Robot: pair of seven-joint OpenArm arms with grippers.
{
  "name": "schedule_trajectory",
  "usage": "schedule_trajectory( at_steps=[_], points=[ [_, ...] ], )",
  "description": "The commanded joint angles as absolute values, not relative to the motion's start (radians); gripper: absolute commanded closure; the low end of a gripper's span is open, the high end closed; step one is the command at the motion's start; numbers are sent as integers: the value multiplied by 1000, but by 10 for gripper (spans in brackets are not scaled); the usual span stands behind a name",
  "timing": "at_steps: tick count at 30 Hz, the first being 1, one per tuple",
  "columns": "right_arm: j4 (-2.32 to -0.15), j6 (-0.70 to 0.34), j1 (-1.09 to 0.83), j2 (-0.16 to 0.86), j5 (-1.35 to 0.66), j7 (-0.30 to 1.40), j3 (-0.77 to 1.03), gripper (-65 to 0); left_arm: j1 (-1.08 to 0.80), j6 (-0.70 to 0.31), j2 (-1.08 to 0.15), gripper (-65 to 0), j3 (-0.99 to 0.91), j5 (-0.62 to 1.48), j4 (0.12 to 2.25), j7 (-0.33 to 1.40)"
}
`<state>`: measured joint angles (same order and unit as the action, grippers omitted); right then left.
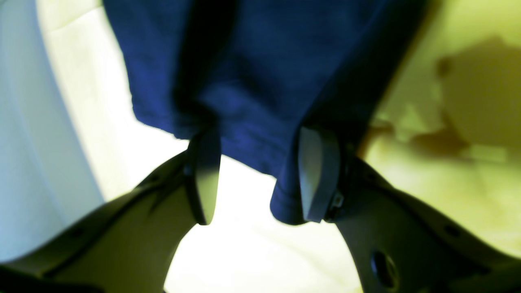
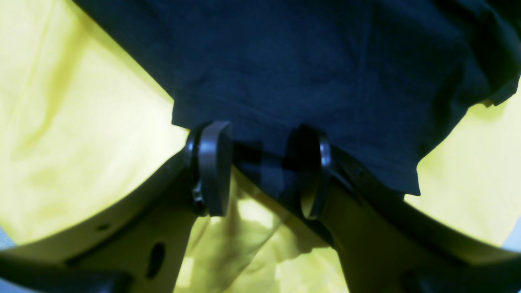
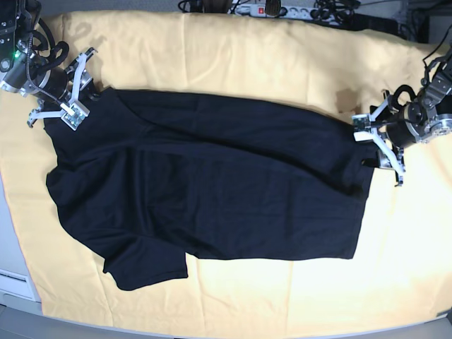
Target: Fold the T-shirt properly
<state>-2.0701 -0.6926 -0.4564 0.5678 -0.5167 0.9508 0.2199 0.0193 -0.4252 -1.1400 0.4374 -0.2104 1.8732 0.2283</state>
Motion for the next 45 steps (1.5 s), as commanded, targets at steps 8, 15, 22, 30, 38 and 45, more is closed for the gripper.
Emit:
schedule_trajectory(
  at_steps=[8, 15, 22, 30, 38, 45],
  points=[
    [-2087, -691, -451, 584, -524, 936, 229, -287, 28, -578, -1170, -316, 424, -183, 1883, 269],
    [-2087, -691, -451, 585, -524, 936, 229, -287, 25, -698, -1169, -316, 424, -144, 1859, 249],
    [-2087, -691, -451, 585, -524, 929, 229, -287, 25, -698, -1168, -316, 424, -195, 1745, 162],
    [-2087, -681, -451, 585, -524, 910, 229, -287, 27, -605, -1151, -301, 424, -205, 1731, 149],
    [-2087, -677, -451, 585, -524, 910, 229, -287, 28, -606, -1143, -72, 424, -201, 1735, 150],
    [-2087, -677, -451, 585, -524, 910, 229, -287, 28, -662, -1148, -77, 424, -201, 1810, 157]
  ],
)
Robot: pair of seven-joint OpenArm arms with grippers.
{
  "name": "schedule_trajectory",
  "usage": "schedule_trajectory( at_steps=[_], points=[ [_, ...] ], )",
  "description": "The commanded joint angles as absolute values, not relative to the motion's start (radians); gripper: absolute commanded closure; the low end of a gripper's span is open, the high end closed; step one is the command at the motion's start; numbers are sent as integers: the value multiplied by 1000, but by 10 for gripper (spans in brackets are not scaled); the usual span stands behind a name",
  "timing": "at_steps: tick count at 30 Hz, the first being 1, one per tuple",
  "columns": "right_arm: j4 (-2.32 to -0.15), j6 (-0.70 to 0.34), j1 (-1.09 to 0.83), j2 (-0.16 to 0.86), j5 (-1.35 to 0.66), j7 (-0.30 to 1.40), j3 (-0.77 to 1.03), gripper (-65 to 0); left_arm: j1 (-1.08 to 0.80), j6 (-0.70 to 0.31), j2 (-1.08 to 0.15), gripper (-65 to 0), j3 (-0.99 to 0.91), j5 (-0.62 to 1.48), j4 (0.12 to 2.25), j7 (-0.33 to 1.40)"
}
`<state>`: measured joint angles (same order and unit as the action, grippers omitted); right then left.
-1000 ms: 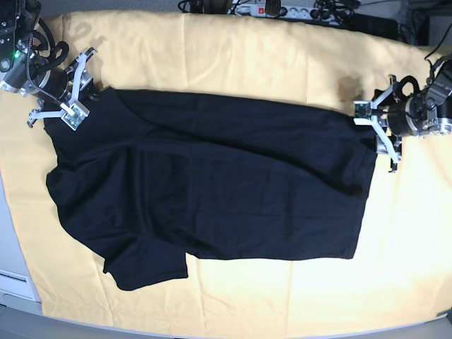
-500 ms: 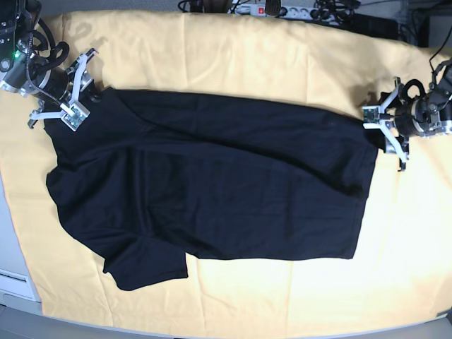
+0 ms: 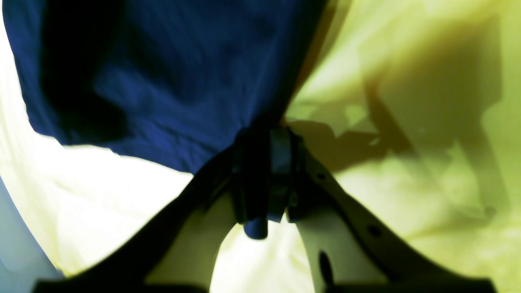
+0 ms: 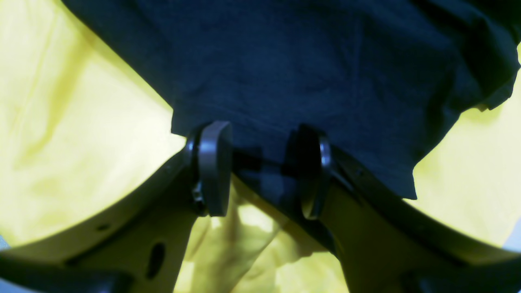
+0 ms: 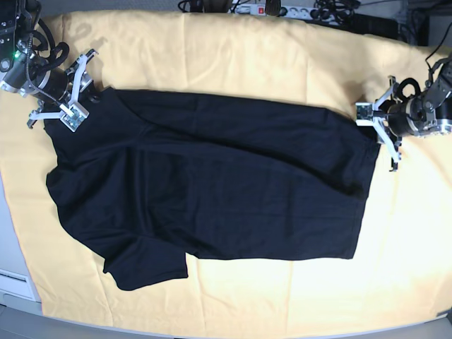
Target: Fold the T-shirt properly
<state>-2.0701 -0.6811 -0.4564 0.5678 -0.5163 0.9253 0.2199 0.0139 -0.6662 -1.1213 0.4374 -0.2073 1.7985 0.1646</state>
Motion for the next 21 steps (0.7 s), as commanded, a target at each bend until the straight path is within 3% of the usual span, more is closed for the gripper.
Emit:
schedule_trajectory(
  at_steps=[1, 9, 12, 16, 21],
  points=[
    [-2087, -677, -451, 585, -523, 910, 229, -287, 28, -662, -1147, -77, 424, -201, 1818, 157],
    [-2087, -677, -451, 585, -524, 910, 229, -287, 28, -651, -1148, -72, 424, -202, 1832, 159],
    [-2087, -677, -451, 585, -524, 910, 229, -287, 28, -595, -1147, 0, 424, -202, 1832, 166],
    [-2086, -677, -451, 584, -467, 908, 229, -226, 28, -554, -1147, 0, 424, -202, 1832, 180],
    [-2072, -677, -453, 585, -421, 902, 229, -237, 28, -545, -1147, 0, 424, -201, 1832, 180]
  ],
)
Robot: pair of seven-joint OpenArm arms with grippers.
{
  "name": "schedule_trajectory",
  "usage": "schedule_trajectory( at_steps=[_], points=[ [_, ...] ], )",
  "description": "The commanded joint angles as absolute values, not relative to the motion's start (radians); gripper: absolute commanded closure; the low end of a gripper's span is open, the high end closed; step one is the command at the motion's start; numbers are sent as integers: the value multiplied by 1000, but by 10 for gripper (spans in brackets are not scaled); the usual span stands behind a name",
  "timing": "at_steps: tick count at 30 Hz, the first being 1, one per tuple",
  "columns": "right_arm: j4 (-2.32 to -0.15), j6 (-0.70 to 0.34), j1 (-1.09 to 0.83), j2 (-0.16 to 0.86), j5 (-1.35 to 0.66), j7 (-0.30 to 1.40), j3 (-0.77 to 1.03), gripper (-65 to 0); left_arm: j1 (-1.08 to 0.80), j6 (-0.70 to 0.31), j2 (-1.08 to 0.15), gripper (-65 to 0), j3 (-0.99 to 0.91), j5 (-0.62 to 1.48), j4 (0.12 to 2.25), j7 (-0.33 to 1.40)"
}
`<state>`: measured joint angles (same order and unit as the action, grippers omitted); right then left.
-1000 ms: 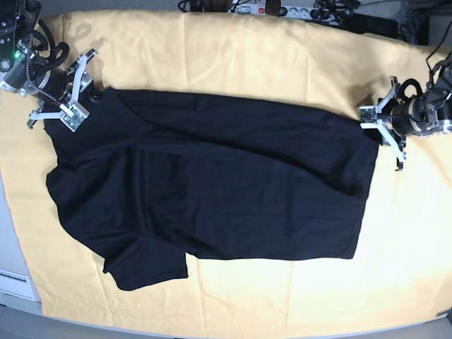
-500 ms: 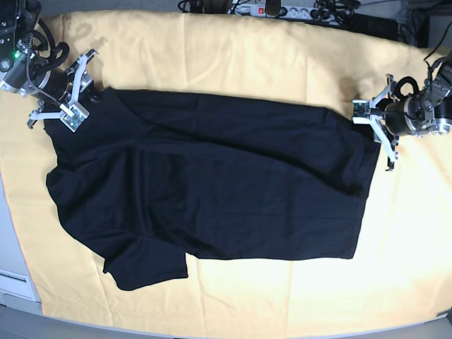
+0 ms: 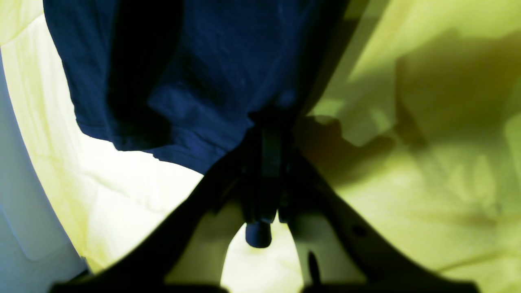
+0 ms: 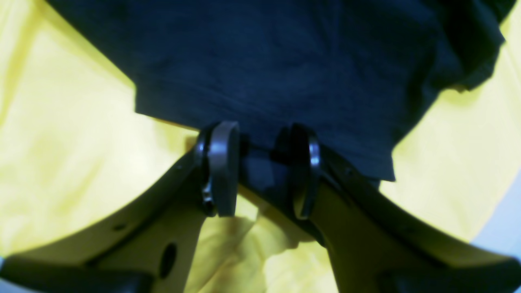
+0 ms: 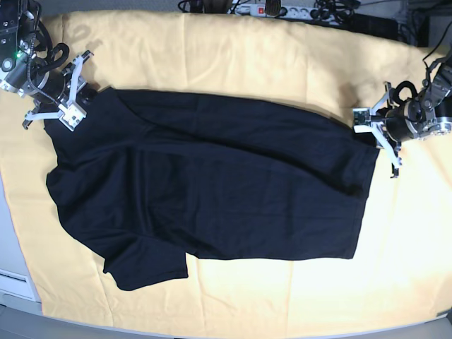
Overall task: Fold the T-shirt properly
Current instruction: 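Shift the right gripper along the shirt edge toward the collar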
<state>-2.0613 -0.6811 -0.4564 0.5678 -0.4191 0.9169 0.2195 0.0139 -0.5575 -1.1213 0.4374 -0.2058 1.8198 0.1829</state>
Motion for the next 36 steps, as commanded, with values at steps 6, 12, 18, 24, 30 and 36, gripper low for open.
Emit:
schedule_trajectory(
  at_steps=[6, 12, 18, 24, 30, 36],
  points=[
    [-2072, -678, -476, 619, -411, 934, 229, -304, 28, -545, -1148, 0, 424, -201, 1832, 185],
    [-2072, -677, -512, 649, -394, 922, 229, -304, 28, -545, -1147, 0, 424, -200, 1832, 184],
    [-2006, -678, -509, 649, -360, 840, 229, -304, 28, -545, -1148, 0, 424, -200, 1832, 184],
    [-1959, -677, -504, 649, -332, 805, 229, -304, 28, -545, -1147, 0, 424, -200, 1832, 183],
    [-1959, -676, -504, 648, -332, 771, 229, -300, 28, -545, -1147, 0, 424, -201, 1832, 183],
    [-1959, -655, -504, 648, -331, 755, 229, -190, 28, -545, -1147, 0, 424, -201, 1832, 183]
  ],
)
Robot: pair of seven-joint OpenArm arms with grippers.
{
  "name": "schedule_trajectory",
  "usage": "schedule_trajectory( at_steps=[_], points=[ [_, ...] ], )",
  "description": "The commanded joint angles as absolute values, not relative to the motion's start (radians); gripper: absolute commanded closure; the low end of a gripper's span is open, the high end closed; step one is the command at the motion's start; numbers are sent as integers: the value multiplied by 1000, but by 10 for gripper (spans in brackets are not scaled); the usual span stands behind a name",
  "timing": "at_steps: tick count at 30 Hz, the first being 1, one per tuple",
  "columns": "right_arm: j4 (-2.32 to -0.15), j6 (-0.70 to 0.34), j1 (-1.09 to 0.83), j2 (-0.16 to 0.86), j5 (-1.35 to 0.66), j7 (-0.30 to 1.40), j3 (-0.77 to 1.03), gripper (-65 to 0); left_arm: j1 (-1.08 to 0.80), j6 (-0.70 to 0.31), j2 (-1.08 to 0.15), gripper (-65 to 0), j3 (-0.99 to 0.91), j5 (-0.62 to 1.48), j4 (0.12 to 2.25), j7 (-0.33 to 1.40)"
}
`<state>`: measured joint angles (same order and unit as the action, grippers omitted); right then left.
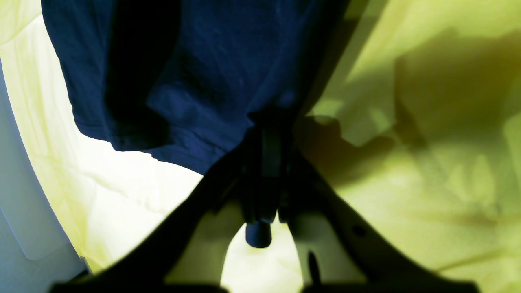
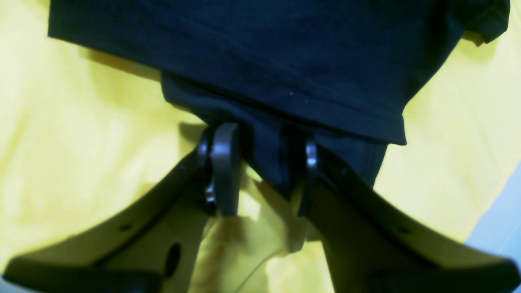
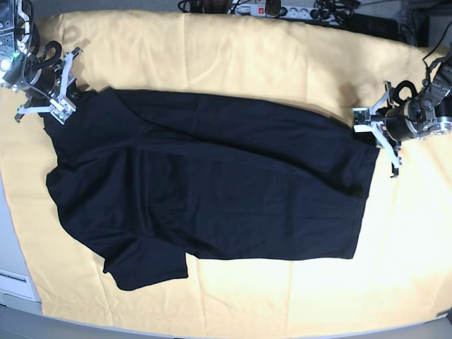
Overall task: Fold the T-shirt properly
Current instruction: 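Shift the right gripper along the shirt edge toward the collar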
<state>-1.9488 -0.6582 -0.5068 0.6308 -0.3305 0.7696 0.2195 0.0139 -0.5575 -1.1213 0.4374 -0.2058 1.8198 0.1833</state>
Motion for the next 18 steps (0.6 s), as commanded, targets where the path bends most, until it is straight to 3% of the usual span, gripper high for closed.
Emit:
schedule_trajectory(
  at_steps=[1, 4, 7, 18],
  points=[
    [-1959, -654, -504, 648, -331, 756, 229, -177, 28, -545, -1147, 0, 424, -201, 1832, 183],
    [-1959, -654, -504, 648, -331, 755, 229, -133, 28, -545, -1147, 0, 424, -200, 1832, 184],
    [-1959, -653, -504, 648, -331, 756, 229, -3, 28, -545, -1147, 0, 424, -201, 1832, 184],
    [-1985, -602, -482, 651, -259, 773, 229, 0, 31, -500, -1184, 0, 424, -239, 1884, 213]
  ],
)
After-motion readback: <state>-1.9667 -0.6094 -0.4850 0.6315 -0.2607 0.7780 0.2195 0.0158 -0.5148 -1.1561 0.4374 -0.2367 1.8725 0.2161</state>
